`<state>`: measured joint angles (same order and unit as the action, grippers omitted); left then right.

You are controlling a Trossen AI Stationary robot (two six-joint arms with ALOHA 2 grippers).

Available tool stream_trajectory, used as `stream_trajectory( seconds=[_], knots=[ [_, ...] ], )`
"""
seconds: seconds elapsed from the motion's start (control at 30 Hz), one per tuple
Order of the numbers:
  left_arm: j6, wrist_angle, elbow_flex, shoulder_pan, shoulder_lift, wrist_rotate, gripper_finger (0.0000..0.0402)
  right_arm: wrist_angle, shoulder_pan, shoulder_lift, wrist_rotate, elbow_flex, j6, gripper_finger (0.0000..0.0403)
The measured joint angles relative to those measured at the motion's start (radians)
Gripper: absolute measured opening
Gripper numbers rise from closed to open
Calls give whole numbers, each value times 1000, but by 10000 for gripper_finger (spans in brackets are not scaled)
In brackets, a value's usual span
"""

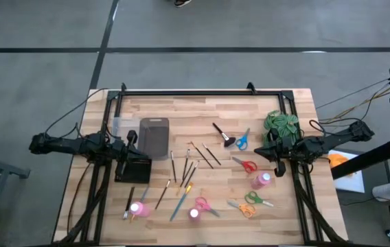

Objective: Pick & Place Paint Supplies
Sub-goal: Put the left light pink bottle into the white bin

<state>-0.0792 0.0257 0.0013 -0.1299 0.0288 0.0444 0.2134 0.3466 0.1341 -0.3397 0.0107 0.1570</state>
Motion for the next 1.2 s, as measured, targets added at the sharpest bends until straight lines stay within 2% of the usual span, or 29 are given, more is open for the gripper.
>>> stream_trajectory(
  seconds=[0.87, 1.0, 1.13, 1.2],
  knots=[
    [-8, 7, 0, 0, 0, 0, 0, 0, 0, 0, 0, 0, 0, 9],
    [-245, 166, 0, 0, -1, -4, 0, 0, 0, 0, 0, 0, 0, 9],
    [-370, 382, 0, 0, 4, -26, 0, 0, 0, 0, 0, 0, -1, 9],
    [-379, 371, 13, 0, 6, 4, 0, 0, 0, 0, 0, 0, -1, 9]
  ],
)
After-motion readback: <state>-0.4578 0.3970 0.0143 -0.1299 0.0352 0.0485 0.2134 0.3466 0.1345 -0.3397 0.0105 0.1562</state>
